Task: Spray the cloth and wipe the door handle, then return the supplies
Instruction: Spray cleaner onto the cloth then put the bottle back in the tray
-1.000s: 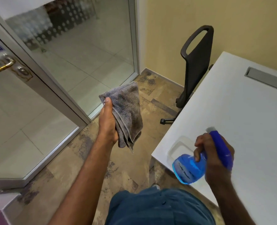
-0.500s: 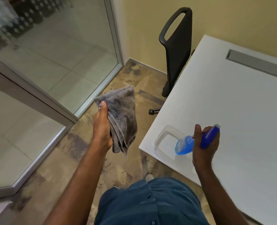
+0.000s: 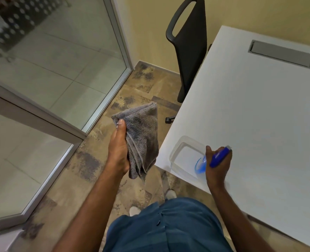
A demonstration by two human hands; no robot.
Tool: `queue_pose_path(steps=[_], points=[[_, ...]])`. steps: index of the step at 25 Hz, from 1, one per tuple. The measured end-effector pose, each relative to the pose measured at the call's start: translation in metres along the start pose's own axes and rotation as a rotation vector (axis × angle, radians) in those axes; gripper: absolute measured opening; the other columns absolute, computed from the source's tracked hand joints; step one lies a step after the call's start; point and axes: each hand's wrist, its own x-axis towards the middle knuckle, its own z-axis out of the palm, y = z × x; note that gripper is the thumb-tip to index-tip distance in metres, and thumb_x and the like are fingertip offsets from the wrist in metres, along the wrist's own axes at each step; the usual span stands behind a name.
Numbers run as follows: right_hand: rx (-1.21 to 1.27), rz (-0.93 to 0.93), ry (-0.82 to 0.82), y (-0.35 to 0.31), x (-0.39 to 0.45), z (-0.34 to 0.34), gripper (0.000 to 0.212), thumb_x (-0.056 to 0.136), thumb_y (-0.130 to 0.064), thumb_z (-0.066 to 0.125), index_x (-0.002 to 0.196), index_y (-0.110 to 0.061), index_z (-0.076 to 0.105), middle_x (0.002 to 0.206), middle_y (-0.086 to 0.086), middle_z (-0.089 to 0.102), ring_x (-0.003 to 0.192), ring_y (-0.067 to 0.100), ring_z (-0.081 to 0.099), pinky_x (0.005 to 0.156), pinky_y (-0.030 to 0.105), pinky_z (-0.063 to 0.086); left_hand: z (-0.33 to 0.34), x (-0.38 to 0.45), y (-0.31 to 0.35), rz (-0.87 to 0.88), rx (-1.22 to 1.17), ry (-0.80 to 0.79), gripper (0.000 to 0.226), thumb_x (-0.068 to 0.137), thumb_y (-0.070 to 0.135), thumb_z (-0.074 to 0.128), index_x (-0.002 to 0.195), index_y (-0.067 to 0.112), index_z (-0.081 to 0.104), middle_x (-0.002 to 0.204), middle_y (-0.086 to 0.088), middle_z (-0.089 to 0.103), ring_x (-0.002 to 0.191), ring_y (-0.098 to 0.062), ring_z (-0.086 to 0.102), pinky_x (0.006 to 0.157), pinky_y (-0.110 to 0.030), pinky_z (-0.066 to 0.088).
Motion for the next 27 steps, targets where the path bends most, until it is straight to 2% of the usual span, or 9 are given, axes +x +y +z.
queue_pose_path(steps=[3,6,10,17,20,22,24,26,27], points=[[-0.002,-0.006,0.012,0.0,0.0,0.001,0.054,0.083,-0.036,0.076,0.114,-0.001,0.049,0.095,0.009,0.058,0.084,0.02,0.059,0.079,0.021,0.055,0.002,0.003,0.0,-0.01,0.006,0.003,0.028,0.107,0.041,0.042,0.114,0.022,0.063,0.094,0.005,0.08,0.086,-0.015,0.077,0.064,-0.029,0.061],[-0.046,-0.007,0.001,0.005,0.002,0.0,0.049,0.086,-0.026,0.078,0.117,-0.002,0.05,0.1,0.012,0.061,0.087,0.021,0.062,0.082,0.026,0.058,0.002,0.005,-0.001,-0.018,-0.004,-0.015,0.028,0.107,0.041,0.043,0.114,0.022,0.063,0.094,0.005,0.08,0.087,-0.016,0.077,0.063,-0.028,0.061],[-0.076,0.035,-0.018,0.014,0.005,-0.006,0.063,0.084,-0.016,0.082,0.134,-0.007,0.046,0.126,0.014,0.06,0.107,0.023,0.064,0.083,0.018,0.06,0.001,0.007,0.0,-0.034,-0.003,-0.013,0.028,0.107,0.041,0.045,0.113,0.021,0.064,0.095,0.003,0.08,0.088,-0.017,0.077,0.067,-0.03,0.061],[-0.16,0.078,0.067,0.021,-0.018,-0.009,0.093,0.079,-0.013,0.087,0.153,-0.016,0.031,0.152,0.012,0.04,0.135,0.026,0.05,0.099,0.039,0.053,-0.018,0.01,0.004,-0.02,-0.053,-0.015,0.028,0.108,0.038,0.042,0.11,0.021,0.065,0.093,0.001,0.08,0.088,-0.018,0.077,0.074,-0.034,0.06],[-0.158,0.066,0.141,0.026,-0.043,-0.009,0.083,0.077,-0.005,0.087,0.136,-0.036,0.038,0.145,0.014,0.041,0.124,0.029,0.055,0.095,0.032,0.055,-0.038,0.011,0.008,-0.028,-0.095,0.021,0.029,0.108,0.036,0.042,0.112,0.019,0.065,0.096,-0.002,0.08,0.09,-0.02,0.077,0.075,-0.036,0.061],[-0.141,0.17,0.187,0.032,-0.066,-0.012,0.07,0.083,0.001,0.081,0.111,-0.047,0.037,0.121,0.007,0.05,0.1,0.016,0.06,0.08,0.01,0.054,-0.052,0.013,0.012,-0.03,-0.114,0.03,0.03,0.108,0.034,0.041,0.113,0.017,0.066,0.1,-0.006,0.08,0.092,-0.022,0.077,0.075,-0.035,0.063],[-0.125,0.2,0.081,0.027,-0.082,-0.004,0.052,0.082,-0.018,0.085,0.1,-0.045,0.044,0.103,0.006,0.056,0.079,-0.001,0.06,0.07,0.003,0.05,-0.077,0.019,0.026,-0.014,-0.145,0.054,0.033,0.105,0.038,0.045,0.118,0.015,0.066,0.108,-0.011,0.078,0.099,-0.028,0.075,0.083,-0.04,0.063],[-0.161,0.245,-0.211,0.001,-0.086,0.02,0.034,0.078,-0.057,0.079,0.098,-0.04,0.058,0.103,0.023,0.064,0.075,-0.001,0.066,0.067,0.006,0.052,-0.106,0.026,0.045,0.016,-0.143,0.07,0.042,0.096,0.044,0.052,0.122,0.014,0.065,0.113,-0.015,0.076,0.104,-0.032,0.074,0.089,-0.045,0.06],[-0.164,0.255,-0.36,-0.017,-0.087,0.039,0.026,0.084,-0.051,0.073,0.097,-0.032,0.062,0.104,0.027,0.067,0.076,-0.001,0.068,0.065,0.008,0.053,-0.119,0.028,0.053,0.034,-0.135,0.07,0.045,0.092,0.045,0.055,0.121,0.013,0.066,0.111,-0.015,0.076,0.103,-0.032,0.074,0.089,-0.045,0.06]])
